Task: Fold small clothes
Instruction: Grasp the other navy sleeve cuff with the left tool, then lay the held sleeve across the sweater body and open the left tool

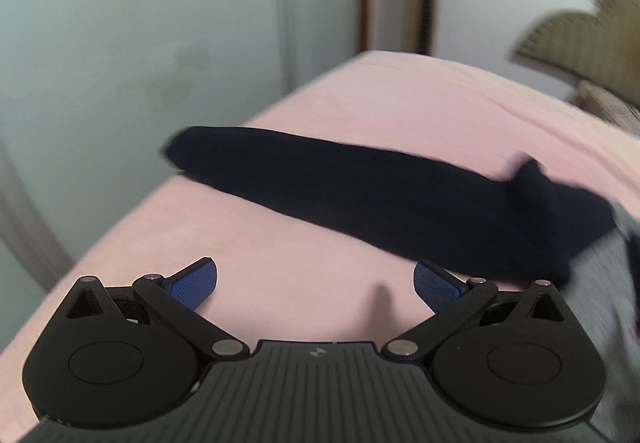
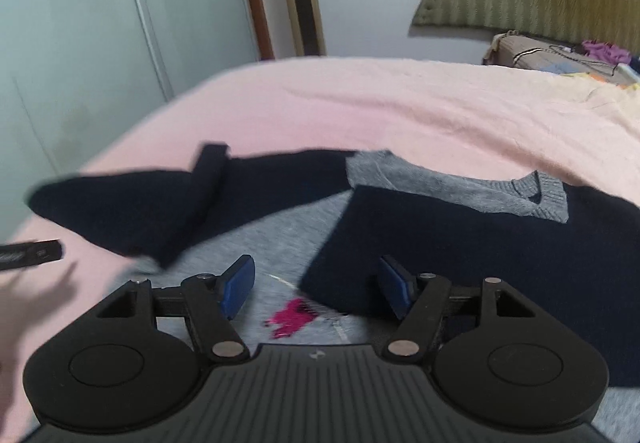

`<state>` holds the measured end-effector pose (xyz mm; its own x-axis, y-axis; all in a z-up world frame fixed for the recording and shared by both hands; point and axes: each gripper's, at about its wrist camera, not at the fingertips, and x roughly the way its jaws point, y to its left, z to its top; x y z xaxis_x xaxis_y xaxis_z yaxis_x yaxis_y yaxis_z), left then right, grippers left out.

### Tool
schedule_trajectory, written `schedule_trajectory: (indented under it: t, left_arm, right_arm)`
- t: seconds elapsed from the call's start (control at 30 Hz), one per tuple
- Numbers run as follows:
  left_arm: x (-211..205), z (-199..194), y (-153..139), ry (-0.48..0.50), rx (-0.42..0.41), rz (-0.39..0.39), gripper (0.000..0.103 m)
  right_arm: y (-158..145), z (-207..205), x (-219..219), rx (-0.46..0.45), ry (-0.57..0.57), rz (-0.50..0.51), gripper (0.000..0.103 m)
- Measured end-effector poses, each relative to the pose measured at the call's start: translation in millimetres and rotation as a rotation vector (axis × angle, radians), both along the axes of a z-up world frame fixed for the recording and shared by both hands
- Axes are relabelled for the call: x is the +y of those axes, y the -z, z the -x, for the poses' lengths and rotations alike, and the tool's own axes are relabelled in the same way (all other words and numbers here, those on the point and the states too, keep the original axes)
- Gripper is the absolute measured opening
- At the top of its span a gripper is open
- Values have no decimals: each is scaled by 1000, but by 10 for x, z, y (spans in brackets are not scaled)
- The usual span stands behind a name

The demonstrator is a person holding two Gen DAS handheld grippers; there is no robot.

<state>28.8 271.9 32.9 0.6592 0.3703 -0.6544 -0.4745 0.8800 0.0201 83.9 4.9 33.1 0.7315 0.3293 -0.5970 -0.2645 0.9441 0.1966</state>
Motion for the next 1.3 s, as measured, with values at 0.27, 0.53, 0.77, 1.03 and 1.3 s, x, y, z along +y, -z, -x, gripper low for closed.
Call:
schedule_trajectory:
  t: [0.27,0.53,0.77,1.03,1.3]
  left_arm:
    - [1390,-105,136,-288,-121,505,102]
    - [1790,-326,162,-296,-266,645,101]
    - [1922,-555,183,-305,-321,668,49]
    - [1879,-511,144,-325,-291,588,5]
    - [1579,-513,-532,-479,-269,144,5]
  right_arm:
    - [-161,288,-91,-84,-3,-20,71]
    - [-140,381,-192,-81,36,-43,72]
    - [-116,453,-278,-93,66,-20,73]
    - [-27,448,-387,-74,88,-4,76]
    - [21,499,-640,-65,144,-12,76]
